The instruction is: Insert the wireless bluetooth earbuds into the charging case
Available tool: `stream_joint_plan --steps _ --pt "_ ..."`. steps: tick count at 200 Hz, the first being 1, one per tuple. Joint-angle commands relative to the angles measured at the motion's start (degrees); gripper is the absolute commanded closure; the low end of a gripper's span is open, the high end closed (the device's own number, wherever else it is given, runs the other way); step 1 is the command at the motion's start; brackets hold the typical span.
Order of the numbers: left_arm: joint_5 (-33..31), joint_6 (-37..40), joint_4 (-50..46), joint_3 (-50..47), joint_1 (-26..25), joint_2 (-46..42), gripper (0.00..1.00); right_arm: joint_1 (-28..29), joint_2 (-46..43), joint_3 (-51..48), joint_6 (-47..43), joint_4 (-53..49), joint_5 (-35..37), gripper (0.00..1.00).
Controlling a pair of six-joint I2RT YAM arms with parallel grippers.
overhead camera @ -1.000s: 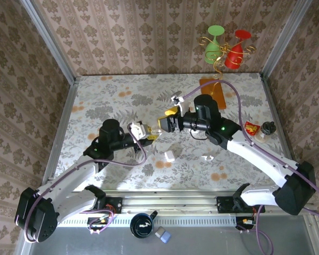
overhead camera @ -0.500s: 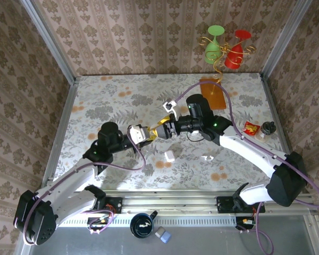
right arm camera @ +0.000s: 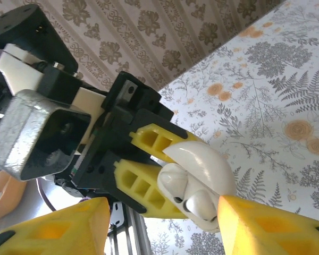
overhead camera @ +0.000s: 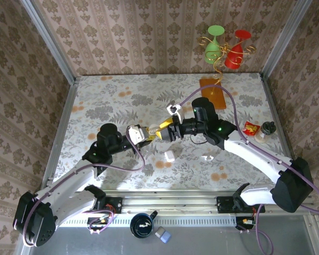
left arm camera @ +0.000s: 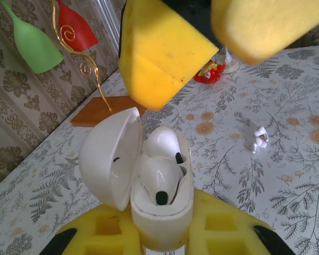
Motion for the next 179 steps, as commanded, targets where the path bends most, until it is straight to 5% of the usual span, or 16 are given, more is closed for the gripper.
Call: stream_joint_plan --steps 1,19,56,106,150,179 --pt "2.55 -1.48 0.62 -0.41 0.46 -1.19 0.99 -0.04 -0.58 1.15 0.34 0.56 2.56 0.39" --pt "5.17 -1.69 0.66 -0.16 0.48 -1.22 0.99 -0.12 1.68 3.82 -0.23 -2.24 4.10 0.37" --pt "7.63 -1.94 0.56 -0.08 0.46 -0.96 0.99 0.05 6.99 8.02 -2.36 -5.09 -3.78 0.35" --pt "6.12 -4.54 -0.86 0.25 1.32 -0.57 0.98 0.01 3.37 5.63 -4.75 -5.26 -11.95 0.40" --pt "7.26 -5.48 -1.01 0.91 2.39 0.35 0.99 -0.14 0.59 4.27 -7.73 -7.63 -13.65 0.51" --pt "11.24 -7.38 -1.33 1.87 2.82 0.49 0.99 -0.21 -0.70 3.23 -8.06 -6.66 -6.09 0.43"
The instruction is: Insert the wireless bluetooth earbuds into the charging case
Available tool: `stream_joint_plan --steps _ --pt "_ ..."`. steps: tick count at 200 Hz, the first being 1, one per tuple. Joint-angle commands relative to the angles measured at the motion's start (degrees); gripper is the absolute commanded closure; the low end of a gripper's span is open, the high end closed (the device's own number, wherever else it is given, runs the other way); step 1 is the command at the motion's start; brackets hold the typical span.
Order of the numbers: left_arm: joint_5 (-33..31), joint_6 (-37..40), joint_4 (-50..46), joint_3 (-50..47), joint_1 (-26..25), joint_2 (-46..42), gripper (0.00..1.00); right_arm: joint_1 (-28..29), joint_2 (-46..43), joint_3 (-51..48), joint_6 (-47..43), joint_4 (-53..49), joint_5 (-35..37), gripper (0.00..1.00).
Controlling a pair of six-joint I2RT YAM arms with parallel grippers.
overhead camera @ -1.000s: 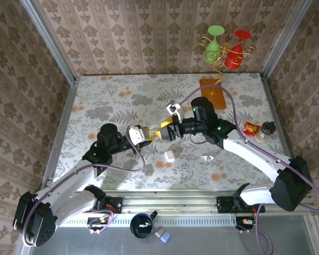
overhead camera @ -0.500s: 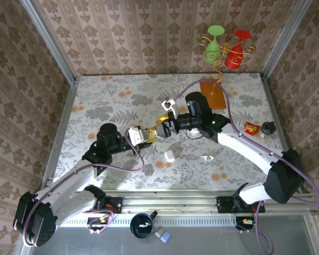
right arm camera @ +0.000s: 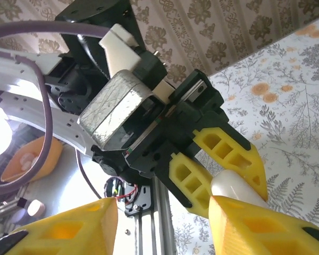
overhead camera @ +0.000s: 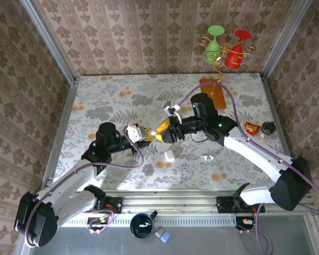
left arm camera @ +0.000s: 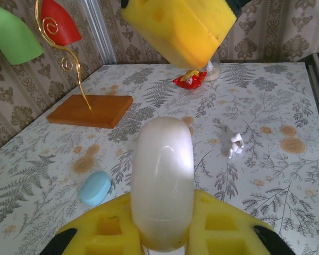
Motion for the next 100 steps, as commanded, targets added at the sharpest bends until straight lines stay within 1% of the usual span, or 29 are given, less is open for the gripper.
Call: stream_joint_plan --steps 1,9,27,42,59,76,88,100 --pt "4.94 -2.72 -0.56 1.92 0.58 0.09 0.99 0.09 -2.05 -1.88 -1.52 -0.24 4.49 0.43" --pt "7.10 -3.30 -1.27 2.41 0.71 0.16 0.99 0.14 -2.95 -3.42 -2.70 2.34 7.05 0.41" --pt "12.13 -5.51 -1.21 2.89 1.03 0.15 0.99 0.69 -4.82 -7.60 -10.48 7.21 8.58 0.38" --pt "14.91 -6.72 -1.68 3.28 1.28 -0.22 0.99 1.91 -5.80 -7.41 -19.44 2.72 10.57 0.38" --pt "16.55 -7.60 -2.45 3.65 1.29 -0.69 0.99 3.30 -6.30 -6.63 -26.41 -1.41 13.45 0.38" --pt "17.52 -8.22 -2.56 3.73 1.29 -0.94 0.99 3.82 -6.25 -6.33 -28.92 -1.77 13.48 0.43" --pt "17.64 -8.38 -2.65 3.80 1.29 -0.96 0.99 3.94 -5.81 -6.01 -29.00 -1.15 13.06 0.49" --pt "17.76 -8.55 -2.76 3.90 1.29 -0.93 0.99 4.04 -5.31 -5.66 -28.96 -0.87 12.32 0.52"
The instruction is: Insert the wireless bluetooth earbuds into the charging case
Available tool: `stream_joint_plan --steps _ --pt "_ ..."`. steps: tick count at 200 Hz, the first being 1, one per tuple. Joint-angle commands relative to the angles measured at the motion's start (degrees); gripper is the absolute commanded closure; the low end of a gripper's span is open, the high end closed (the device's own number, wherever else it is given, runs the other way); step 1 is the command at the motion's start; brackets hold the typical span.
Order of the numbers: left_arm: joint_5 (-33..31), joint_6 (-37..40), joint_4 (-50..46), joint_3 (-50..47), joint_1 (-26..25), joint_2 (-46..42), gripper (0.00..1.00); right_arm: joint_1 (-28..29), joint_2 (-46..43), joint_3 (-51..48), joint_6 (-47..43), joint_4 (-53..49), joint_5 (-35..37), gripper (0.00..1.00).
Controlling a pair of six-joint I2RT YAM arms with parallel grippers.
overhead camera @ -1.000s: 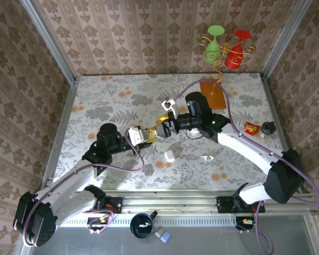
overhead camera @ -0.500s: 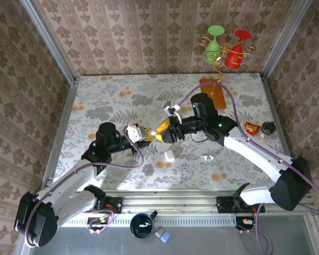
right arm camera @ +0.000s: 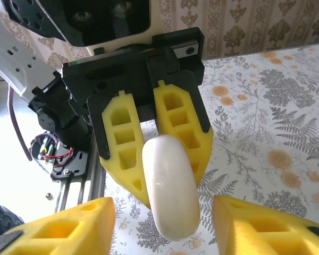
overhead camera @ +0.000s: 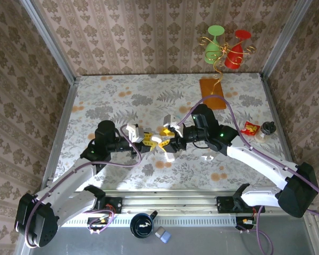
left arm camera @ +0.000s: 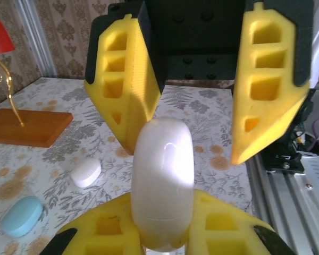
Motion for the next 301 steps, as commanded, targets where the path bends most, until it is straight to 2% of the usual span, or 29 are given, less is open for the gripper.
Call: stream_joint_plan --steps 1,24,40,77,98,163,175,200,215,247,257,301 --pt "3.53 -1.89 -0.58 1.89 0.55 -0.89 0.99 0.31 -0.25 1.56 -5.29 -0.76 1.03 0.52" --pt "3.36 -2.02 -0.17 1.98 0.59 -0.77 0.98 0.31 0.58 1.65 -5.25 -0.45 0.20 0.58" --pt "2.77 -2.09 0.33 1.80 0.55 -0.73 0.97 0.27 0.70 1.40 -4.91 -0.34 -0.14 0.68" --pt "2.45 -1.87 1.09 1.80 0.55 -0.47 0.95 0.31 0.03 0.38 -3.91 0.82 0.63 0.74" --pt "2.18 -1.69 1.31 1.81 0.55 -0.36 0.90 0.23 -0.27 0.00 -3.21 1.45 0.74 0.76" --pt "0.88 -1.45 1.68 1.72 0.81 0.12 0.43 -1.98 -0.60 -3.19 0.83 5.96 1.82 0.79" --pt "-0.51 -1.44 2.50 1.52 0.88 -0.32 0.30 -3.12 -0.13 -4.16 1.82 6.95 2.28 0.79" --pt "-8.08 -0.78 6.60 -1.04 0.90 -2.74 0.10 -6.02 1.32 -7.24 5.86 10.92 3.35 0.79" --pt "-12.79 0.23 7.99 -2.76 0.98 -4.07 0.02 -8.01 2.66 -9.07 10.69 14.06 5.60 0.79" --pt "-21.30 2.24 7.07 -4.56 0.99 -4.52 0.00 -11.92 8.21 -8.72 24.34 15.07 10.39 0.79" --pt "-24.35 1.61 6.98 -4.90 1.00 -4.19 0.00 -12.59 12.42 -7.54 29.98 14.65 12.21 0.80" --pt "-26.69 1.91 7.29 -6.02 0.98 -1.65 0.00 -12.44 26.57 -2.31 41.99 17.29 12.98 0.86"
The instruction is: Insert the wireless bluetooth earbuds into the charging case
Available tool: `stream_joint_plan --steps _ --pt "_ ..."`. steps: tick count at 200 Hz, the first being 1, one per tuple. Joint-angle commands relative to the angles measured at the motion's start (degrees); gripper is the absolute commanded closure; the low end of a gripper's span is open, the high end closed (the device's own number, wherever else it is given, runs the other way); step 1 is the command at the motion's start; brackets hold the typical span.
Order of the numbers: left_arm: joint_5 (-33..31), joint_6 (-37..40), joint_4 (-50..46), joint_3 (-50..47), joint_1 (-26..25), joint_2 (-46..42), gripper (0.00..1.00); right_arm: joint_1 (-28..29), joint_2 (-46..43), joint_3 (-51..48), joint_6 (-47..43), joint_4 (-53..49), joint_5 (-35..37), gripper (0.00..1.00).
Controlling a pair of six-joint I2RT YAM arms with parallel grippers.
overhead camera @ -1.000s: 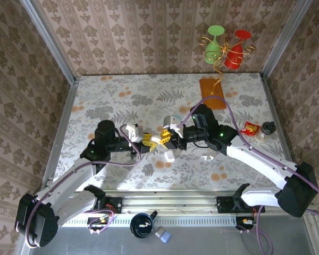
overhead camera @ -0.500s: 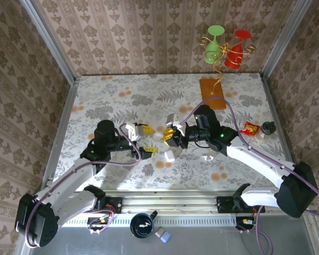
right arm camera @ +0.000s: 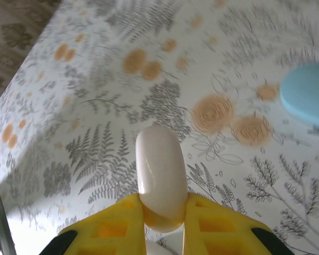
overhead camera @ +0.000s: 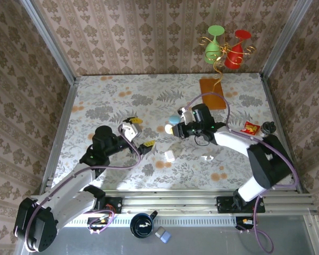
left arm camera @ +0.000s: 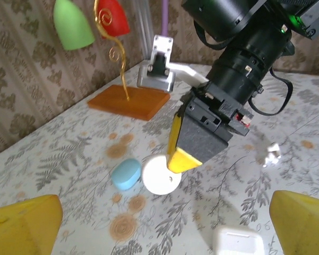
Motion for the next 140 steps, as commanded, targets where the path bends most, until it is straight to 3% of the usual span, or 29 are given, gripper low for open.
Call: stream_joint_plan --steps 1,43,82,115,140 --pt "-3.37 0.96 1.17 -0.58 0.35 1.21 0.00 0.44 5.81 3.90 10.23 3.32 1.53 0.86" --pt "-2.81 0.25 0.07 -0.31 0.35 2.85 0.00 2.30 17.24 10.25 13.10 5.16 -3.08 0.82" --pt "-2.14 -0.16 -0.74 -0.62 0.35 4.16 0.02 4.74 23.23 14.30 15.88 6.87 -2.75 0.78" --pt "-1.00 -0.37 -1.84 0.04 0.35 6.23 0.02 5.22 22.63 14.77 13.71 6.42 -0.80 0.66" --pt "-2.75 -0.79 -1.84 0.39 0.33 7.63 0.02 5.23 18.70 13.91 9.78 3.89 2.44 0.50"
